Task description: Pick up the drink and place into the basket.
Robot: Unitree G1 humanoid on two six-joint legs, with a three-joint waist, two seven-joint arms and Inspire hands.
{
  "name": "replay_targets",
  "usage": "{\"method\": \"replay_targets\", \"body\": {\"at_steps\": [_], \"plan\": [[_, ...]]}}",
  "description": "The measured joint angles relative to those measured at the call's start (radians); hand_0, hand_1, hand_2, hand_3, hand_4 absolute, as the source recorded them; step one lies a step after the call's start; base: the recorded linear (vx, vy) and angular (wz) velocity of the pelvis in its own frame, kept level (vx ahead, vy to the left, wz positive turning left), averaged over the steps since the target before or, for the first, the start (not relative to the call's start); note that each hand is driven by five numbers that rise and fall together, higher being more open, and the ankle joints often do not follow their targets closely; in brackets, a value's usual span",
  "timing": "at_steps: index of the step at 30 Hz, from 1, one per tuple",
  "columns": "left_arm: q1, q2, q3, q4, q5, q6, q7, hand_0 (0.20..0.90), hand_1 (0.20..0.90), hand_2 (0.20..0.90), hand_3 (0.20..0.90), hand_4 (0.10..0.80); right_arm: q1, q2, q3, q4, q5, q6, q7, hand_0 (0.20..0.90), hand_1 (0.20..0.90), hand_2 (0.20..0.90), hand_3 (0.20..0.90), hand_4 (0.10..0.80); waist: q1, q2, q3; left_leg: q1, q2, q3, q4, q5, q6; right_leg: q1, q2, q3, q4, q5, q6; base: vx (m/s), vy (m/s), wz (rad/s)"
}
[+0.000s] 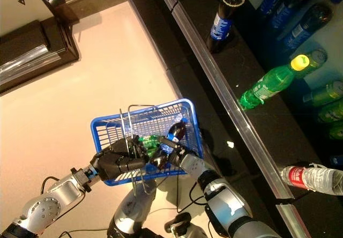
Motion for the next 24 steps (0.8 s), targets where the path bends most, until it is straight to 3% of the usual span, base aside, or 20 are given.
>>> {"method": "replay_targets", "body": {"at_steps": [10, 19, 24], "plan": [[-0.011, 0.002, -0.009, 0.000, 0.025, 0.000, 0.025, 0.300, 0.300, 0.300, 0.200, 0.100, 0.000, 0.012, -0.019, -0.058, 0.006, -0.060, 0.029, 0.900, 0.900, 0.900, 0.900, 0.800, -0.024, -0.011, 0.006, -0.014, 0.000, -0.007, 0.000, 0.008, -0.002, -0.012, 0.001, -0.009, 0.004, 0.000, 0.000, 0.000, -0.001, 0.02], [0.019, 0.000, 0.038, 0.002, 0.030, -0.003, 0.026, 0.300, 0.300, 0.300, 0.200, 0.100, 0.098, -0.007, 0.041, -0.302, -0.017, -0.136, 0.028, 0.900, 0.900, 0.900, 0.900, 0.800, -0.043, -0.026, 0.013, -0.022, 0.007, 0.004, -0.001, 0.009, -0.002, -0.032, 0.000, 0.004, 0.015, 0.002, -0.003, -0.004, -0.003, -0.03], [0.061, -0.022, 0.074, 0.012, 0.066, -0.044, 0.026, 0.300, 0.300, 0.300, 0.200, 0.100, 0.250, -0.021, 0.090, -0.541, -0.076, -0.149, 0.045, 0.900, 0.900, 0.900, 0.900, 0.800, -0.075, -0.046, 0.020, -0.022, 0.013, 0.018, -0.001, 0.009, -0.001, -0.042, 0.004, 0.022, 0.015, 0.007, -0.006, -0.015, -0.008, -0.10]]}}
